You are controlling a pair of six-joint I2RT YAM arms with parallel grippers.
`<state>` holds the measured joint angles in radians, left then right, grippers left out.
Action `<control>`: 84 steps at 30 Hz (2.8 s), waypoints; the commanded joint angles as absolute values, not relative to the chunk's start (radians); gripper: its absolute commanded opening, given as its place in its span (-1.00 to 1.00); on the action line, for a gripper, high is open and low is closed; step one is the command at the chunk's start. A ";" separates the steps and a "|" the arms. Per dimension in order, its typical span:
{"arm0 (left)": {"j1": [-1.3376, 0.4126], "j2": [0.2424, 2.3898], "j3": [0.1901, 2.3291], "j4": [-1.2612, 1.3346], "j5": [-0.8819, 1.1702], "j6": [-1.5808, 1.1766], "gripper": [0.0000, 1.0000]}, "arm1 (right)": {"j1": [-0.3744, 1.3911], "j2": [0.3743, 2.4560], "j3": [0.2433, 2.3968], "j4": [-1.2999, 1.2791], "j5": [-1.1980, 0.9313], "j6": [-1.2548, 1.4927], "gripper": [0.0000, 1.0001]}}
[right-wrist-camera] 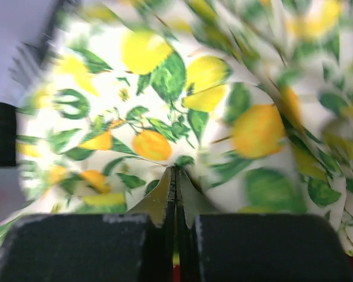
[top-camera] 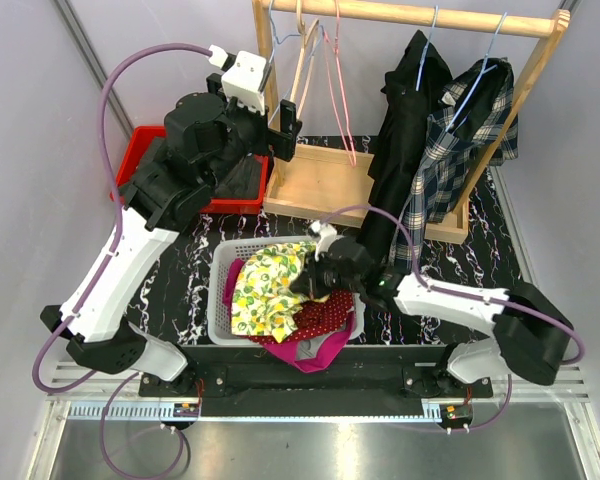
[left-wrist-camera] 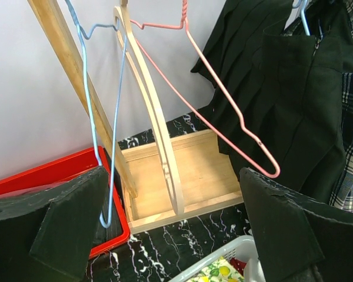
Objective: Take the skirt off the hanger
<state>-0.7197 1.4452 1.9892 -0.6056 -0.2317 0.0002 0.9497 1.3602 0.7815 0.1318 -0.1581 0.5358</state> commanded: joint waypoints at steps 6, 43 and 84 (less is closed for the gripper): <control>-0.716 1.462 2.052 -0.580 -0.213 0.003 0.98 | 0.950 1.652 0.776 0.028 -0.054 0.439 -1.00; -0.719 1.497 2.143 -0.568 -0.183 0.006 0.98 | 1.040 1.188 1.247 -0.486 0.353 0.353 0.37; -0.844 2.027 2.301 -0.318 0.052 -0.137 0.98 | 1.138 0.644 1.037 -0.505 0.397 0.424 0.34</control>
